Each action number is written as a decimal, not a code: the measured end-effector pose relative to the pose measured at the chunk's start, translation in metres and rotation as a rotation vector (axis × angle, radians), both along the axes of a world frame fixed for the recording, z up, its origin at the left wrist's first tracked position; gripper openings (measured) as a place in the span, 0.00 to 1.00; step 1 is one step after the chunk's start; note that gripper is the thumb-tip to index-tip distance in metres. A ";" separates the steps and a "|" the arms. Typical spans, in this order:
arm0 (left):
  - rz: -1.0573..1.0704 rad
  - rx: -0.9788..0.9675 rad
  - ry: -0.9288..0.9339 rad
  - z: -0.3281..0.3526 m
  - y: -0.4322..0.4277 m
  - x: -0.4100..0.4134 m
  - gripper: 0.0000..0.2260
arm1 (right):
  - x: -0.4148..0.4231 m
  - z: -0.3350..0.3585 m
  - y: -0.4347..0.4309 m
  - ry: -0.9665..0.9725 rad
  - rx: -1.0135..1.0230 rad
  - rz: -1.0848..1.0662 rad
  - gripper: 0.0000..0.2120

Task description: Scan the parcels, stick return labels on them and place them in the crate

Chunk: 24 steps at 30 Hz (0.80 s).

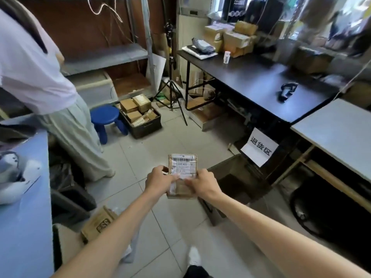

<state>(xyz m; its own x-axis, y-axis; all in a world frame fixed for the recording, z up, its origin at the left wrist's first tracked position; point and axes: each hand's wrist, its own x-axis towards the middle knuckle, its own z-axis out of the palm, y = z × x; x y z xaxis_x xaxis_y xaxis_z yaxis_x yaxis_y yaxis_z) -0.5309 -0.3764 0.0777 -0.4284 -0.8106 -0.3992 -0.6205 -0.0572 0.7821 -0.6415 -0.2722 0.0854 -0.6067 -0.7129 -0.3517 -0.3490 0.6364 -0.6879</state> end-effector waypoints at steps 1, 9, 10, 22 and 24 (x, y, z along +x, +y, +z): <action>-0.005 0.010 0.010 0.000 -0.011 -0.022 0.11 | -0.021 -0.001 -0.010 -0.001 -0.004 -0.011 0.15; -0.037 0.105 0.027 0.011 -0.090 -0.173 0.09 | -0.162 0.007 -0.082 -0.012 -0.009 -0.096 0.14; -0.044 0.104 0.033 0.012 -0.101 -0.188 0.09 | -0.177 0.008 -0.093 -0.009 -0.007 -0.106 0.14; -0.273 0.090 0.114 0.001 -0.298 -0.403 0.05 | -0.367 0.004 -0.276 0.038 0.003 -0.388 0.15; -0.345 0.077 0.123 0.004 -0.335 -0.443 0.05 | -0.400 0.007 -0.309 0.026 -0.001 -0.459 0.16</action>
